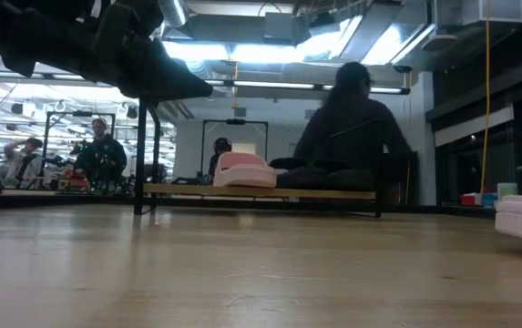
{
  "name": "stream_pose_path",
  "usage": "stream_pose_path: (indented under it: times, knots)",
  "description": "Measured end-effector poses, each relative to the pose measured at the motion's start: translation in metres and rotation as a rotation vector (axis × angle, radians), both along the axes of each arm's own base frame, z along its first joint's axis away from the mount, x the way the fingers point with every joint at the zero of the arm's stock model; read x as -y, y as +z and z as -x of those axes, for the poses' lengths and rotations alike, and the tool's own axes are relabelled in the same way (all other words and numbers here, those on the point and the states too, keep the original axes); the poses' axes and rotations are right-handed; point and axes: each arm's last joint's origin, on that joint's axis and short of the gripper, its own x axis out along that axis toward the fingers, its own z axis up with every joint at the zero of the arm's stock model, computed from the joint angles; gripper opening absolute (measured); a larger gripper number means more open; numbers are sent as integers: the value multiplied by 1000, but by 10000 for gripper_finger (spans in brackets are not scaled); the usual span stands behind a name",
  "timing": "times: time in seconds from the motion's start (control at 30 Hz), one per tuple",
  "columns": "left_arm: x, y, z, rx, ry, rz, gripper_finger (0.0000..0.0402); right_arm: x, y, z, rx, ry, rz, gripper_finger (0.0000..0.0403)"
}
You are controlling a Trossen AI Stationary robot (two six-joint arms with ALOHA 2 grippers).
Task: Pick and place slides into the shelf
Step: Put the pink slipper on the shelf
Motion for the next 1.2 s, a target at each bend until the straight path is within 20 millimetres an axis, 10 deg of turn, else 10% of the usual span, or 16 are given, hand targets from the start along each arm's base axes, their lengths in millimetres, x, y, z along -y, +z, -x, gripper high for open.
stream_pose_path:
  times: [1.2]
  knots:
    - [0, 0, 0, 0, -1, 0, 0, -3, -5, -1, -61, -23, -9, 7]
